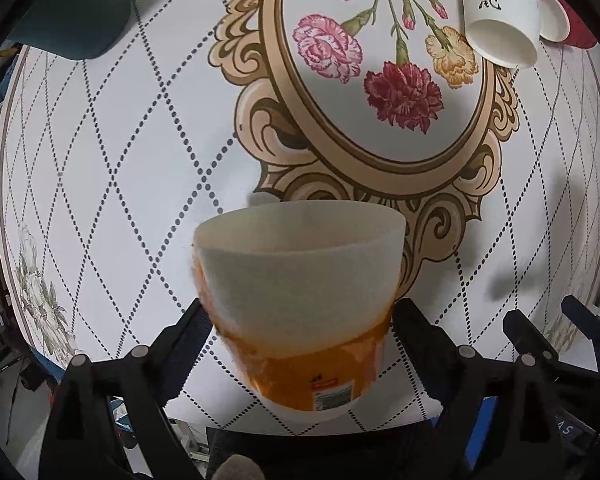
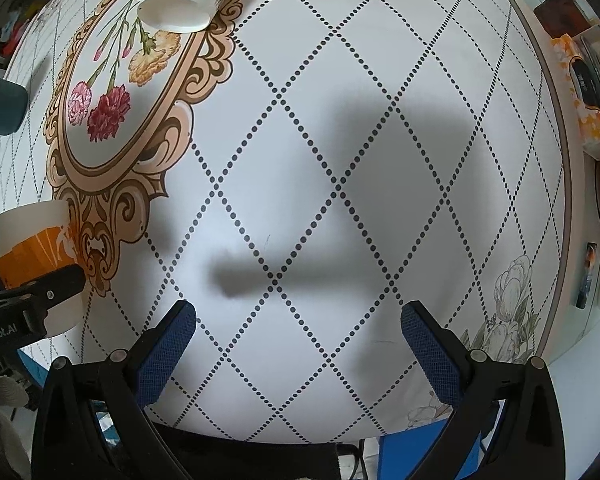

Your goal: Flip cup upside down

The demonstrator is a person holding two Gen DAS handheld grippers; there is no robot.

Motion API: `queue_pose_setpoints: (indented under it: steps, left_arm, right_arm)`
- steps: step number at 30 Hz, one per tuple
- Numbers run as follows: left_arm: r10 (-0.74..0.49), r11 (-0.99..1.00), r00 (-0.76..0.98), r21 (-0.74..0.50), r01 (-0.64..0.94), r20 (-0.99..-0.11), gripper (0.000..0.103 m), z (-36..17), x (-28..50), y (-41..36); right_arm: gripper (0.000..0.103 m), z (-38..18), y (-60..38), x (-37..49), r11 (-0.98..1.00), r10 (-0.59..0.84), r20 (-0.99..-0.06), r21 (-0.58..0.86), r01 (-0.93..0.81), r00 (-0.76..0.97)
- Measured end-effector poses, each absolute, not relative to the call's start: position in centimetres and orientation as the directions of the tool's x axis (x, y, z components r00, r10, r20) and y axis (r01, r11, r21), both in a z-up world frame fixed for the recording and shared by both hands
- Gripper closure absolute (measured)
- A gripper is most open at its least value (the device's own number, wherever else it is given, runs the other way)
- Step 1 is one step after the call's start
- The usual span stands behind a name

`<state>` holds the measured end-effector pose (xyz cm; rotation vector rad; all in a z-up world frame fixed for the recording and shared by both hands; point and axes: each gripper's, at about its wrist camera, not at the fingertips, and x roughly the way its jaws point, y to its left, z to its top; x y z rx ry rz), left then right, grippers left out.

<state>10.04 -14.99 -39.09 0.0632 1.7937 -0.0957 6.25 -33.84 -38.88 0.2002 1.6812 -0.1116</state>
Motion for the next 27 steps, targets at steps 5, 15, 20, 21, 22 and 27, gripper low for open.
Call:
queue_pose_setpoints:
  steps: [5,15,20,21,22,27]
  left_arm:
    - [-0.038,0.996,-0.184,-0.053,0.078,-0.982,0.011,-35.7,10.2,-14.2]
    - [0.026,0.999,-0.006,0.026,0.032,-1.0,0.011,-26.7,9.2,-9.6]
    - [0.072,0.997,0.019,0.071,-0.037,-0.997,0.011,-25.7,7.8,-6.1]
    - [0.071,0.996,0.019,0.07,-0.048,-0.997,0.011,-25.7,7.3,-5.3]
    - [0.064,0.996,0.016,0.063,-0.066,-0.998,0.011,-25.7,7.1,-4.4]
    - [0.065,0.993,0.011,0.063,-0.102,-0.998,0.011,-26.3,6.7,-1.4]
  right_arm:
    - [0.0,-37.2,-33.9,5.8,0.978,0.089,-0.992,0.07,0.197,-0.089]
    - [0.0,-31.2,-30.5,4.8,0.98,0.172,-0.985,0.169,0.108,-0.018]
    - [0.0,-28.7,-27.1,5.4,0.976,0.214,-0.977,0.213,0.034,-0.003]
    - [0.0,-28.5,-26.4,5.6,0.977,0.214,-0.977,0.214,0.019,-0.002]
    - [0.0,-28.2,-25.7,5.8,0.977,0.214,-0.977,0.214,0.008,-0.002]
    - [0.0,-27.3,-23.1,6.9,0.979,0.201,-0.98,0.201,-0.027,-0.002]
